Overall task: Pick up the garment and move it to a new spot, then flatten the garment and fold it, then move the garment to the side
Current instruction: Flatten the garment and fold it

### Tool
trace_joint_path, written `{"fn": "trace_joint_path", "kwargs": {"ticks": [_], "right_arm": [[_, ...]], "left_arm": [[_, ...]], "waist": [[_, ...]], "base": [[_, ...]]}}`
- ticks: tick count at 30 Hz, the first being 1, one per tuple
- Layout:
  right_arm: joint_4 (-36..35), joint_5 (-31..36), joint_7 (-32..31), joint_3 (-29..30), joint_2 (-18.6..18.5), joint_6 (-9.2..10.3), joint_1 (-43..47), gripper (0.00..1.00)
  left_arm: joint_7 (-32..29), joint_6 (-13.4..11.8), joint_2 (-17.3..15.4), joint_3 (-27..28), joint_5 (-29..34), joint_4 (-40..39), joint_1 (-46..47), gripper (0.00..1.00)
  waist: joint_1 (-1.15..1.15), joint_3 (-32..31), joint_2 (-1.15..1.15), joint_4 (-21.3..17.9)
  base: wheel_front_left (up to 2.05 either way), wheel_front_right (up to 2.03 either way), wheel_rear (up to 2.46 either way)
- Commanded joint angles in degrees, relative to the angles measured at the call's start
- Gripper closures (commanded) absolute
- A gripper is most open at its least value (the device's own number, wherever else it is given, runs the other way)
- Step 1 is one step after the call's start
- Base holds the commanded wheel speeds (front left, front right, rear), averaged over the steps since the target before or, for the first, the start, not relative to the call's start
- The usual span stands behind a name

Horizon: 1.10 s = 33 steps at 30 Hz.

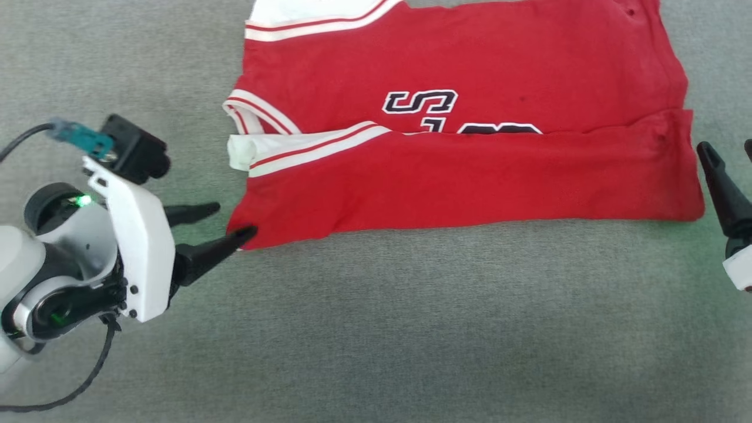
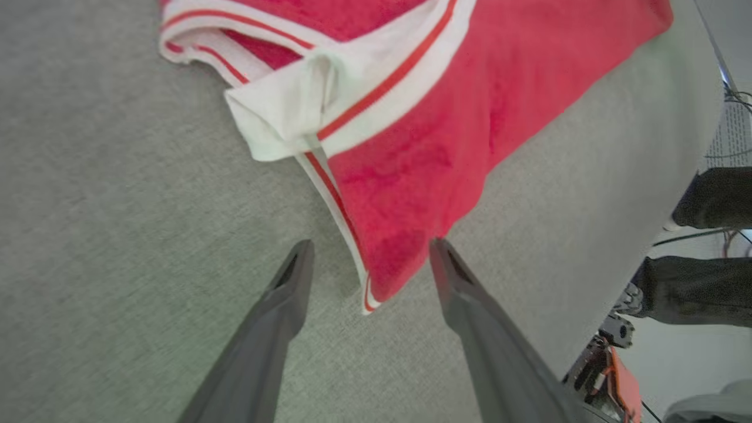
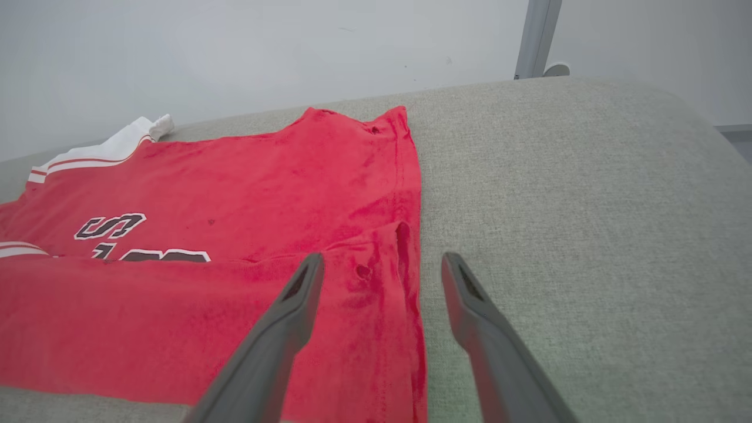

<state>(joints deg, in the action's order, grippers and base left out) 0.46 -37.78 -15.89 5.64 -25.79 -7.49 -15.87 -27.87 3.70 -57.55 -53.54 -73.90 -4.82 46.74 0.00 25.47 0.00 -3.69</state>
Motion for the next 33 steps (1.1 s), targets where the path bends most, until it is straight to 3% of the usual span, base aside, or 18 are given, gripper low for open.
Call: {"fn": "trace_joint_path", "kwargs": {"ticks": [1,10,11,12,14,15,20,27,33], "right_arm": [[-0.27,-0.03,0.06,-0.22,0.45,0.01,-0.19,0.00],[-0.73,-0.42,0.88,-0.57,1.10,0.00,-0.63,0.00],[-0.75,-0.42,0.91,-0.66,1.05,0.00,-0.63,0.00],[-0.80,-0.48,0.93,-0.68,0.96,0.01,-0.68,0.00],[-1.02,-0.45,0.79,-0.73,0.68,0.01,-0.68,0.00],[-1.19,-0.37,0.60,-0.74,0.52,0.00,-0.67,0.00],[-2.07,0.81,-3.27,-2.93,-2.43,0.00,-0.20,0.00],[-5.26,-2.43,-18.59,-9.55,-10.74,0.01,-1.66,0.00],[-5.10,-3.05,-24.69,-11.66,-13.06,0.01,-6.24,0.00]], "left_arm": [[-2.43,-0.85,0.68,-0.56,-0.84,1.06,1.18,0.00],[-11.27,-1.05,3.54,-3.92,-3.58,11.55,1.98,0.00],[-11.92,-0.78,4.08,-4.18,-3.75,12.45,1.88,0.04],[-12.59,-0.43,4.57,-4.63,-4.19,13.11,1.81,0.34],[-13.53,0.43,5.91,-4.76,-6.02,13.76,1.57,0.82],[-13.91,0.90,6.41,-4.81,-6.77,13.74,1.43,1.00],[-13.97,2.26,6.20,-5.22,-5.68,13.42,2.17,1.00],[-12.77,3.00,7.18,-4.55,-4.95,12.61,4.13,1.00],[-12.22,3.18,8.03,-4.72,-3.83,11.79,5.34,1.00]], "waist": [[0.00,0.58,0.00,-1.05],[0.00,3.06,0.00,-5.02],[0.00,3.29,0.00,-5.32],[0.00,3.54,0.00,-5.62],[0.00,3.94,0.00,-6.05],[0.00,4.11,0.00,-6.20],[0.00,4.86,0.00,-6.39],[0.00,6.22,0.00,-5.42],[0.00,7.74,0.00,-4.30]], "base": [[0.00,0.00,0.00],[0.00,0.00,0.00],[0.00,0.00,0.00],[0.00,0.00,0.00],[0.00,0.00,0.00],[0.00,0.00,0.00],[0.00,0.00,0.00],[0.00,0.00,0.00],[0.00,0.00,0.00]]}}
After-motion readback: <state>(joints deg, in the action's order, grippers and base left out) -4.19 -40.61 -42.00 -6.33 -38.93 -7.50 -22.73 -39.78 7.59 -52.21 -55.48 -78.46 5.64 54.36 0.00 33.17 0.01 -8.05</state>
